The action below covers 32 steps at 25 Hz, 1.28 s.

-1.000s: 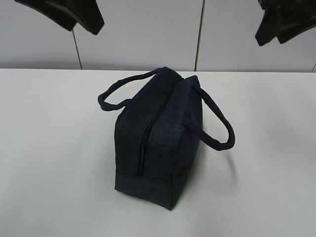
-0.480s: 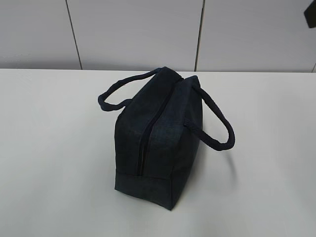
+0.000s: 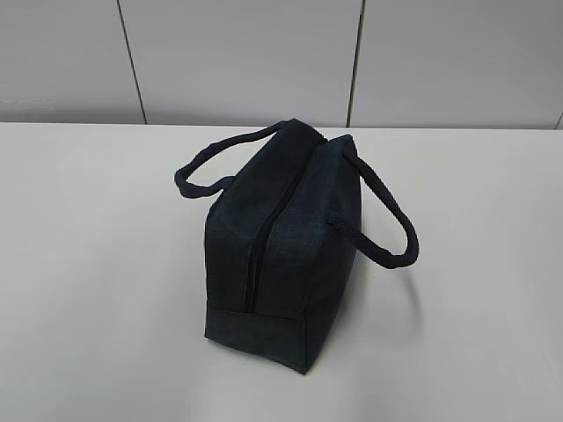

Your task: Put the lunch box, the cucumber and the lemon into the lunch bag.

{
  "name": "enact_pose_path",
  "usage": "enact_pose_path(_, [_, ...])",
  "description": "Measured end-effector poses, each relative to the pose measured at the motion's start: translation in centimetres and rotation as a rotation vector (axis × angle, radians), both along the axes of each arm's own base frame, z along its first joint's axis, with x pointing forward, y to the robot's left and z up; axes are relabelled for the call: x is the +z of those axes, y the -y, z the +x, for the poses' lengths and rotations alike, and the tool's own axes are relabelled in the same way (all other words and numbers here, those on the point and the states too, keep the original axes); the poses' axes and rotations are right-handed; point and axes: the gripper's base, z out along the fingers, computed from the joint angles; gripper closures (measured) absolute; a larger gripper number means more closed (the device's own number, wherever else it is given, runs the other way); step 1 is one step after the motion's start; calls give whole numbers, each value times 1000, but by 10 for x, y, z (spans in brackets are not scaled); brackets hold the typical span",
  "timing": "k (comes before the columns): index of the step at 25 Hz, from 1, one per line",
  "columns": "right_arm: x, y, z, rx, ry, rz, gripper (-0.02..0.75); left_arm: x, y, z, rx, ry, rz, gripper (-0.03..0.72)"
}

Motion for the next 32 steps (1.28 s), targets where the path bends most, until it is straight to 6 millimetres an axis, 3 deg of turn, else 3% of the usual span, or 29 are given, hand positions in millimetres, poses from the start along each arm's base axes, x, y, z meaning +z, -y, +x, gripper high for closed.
enact_pose_path(10, [-21, 15, -83, 1, 140, 24, 259, -41, -50, -86, -7, 84, -62, 359])
enact_pose_path(16, [-48, 21, -115, 1, 178, 27, 259, -63, -69, -118, -25, 180, -95, 363])
enact_pose_path(22, [-66, 24, -125, -5, 173, 17, 259, -67, -72, -120, -23, 208, -84, 377])
enact_pose_path(32, [-69, 25, -123, -11, 163, 6, 259, -61, -73, -114, 11, 292, -94, 377])
